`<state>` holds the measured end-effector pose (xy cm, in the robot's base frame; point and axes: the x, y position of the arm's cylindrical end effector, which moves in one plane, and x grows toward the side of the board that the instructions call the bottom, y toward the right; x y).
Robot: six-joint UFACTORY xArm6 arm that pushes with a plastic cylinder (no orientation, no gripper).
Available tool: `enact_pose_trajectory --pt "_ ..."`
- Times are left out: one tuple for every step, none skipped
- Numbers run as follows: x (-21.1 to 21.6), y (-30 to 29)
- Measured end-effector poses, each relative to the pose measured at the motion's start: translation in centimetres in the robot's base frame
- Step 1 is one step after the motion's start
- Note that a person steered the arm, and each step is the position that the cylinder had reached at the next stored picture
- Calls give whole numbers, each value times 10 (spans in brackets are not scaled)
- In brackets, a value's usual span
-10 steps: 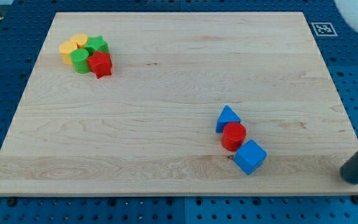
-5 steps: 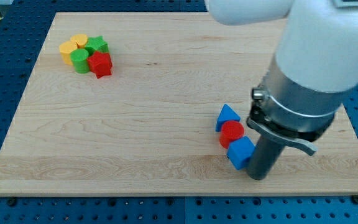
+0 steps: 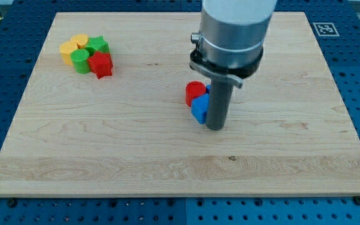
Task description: Move the red circle and blue cube into the group of blocks
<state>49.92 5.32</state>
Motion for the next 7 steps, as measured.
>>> enact_pose_trajectory --pt "-34 -12" --pt "-72 -31" --pt "-115 -51" --pt "-155 -66" --pt "-176 -71" --pt "-177 -66" --pt "-169 -65"
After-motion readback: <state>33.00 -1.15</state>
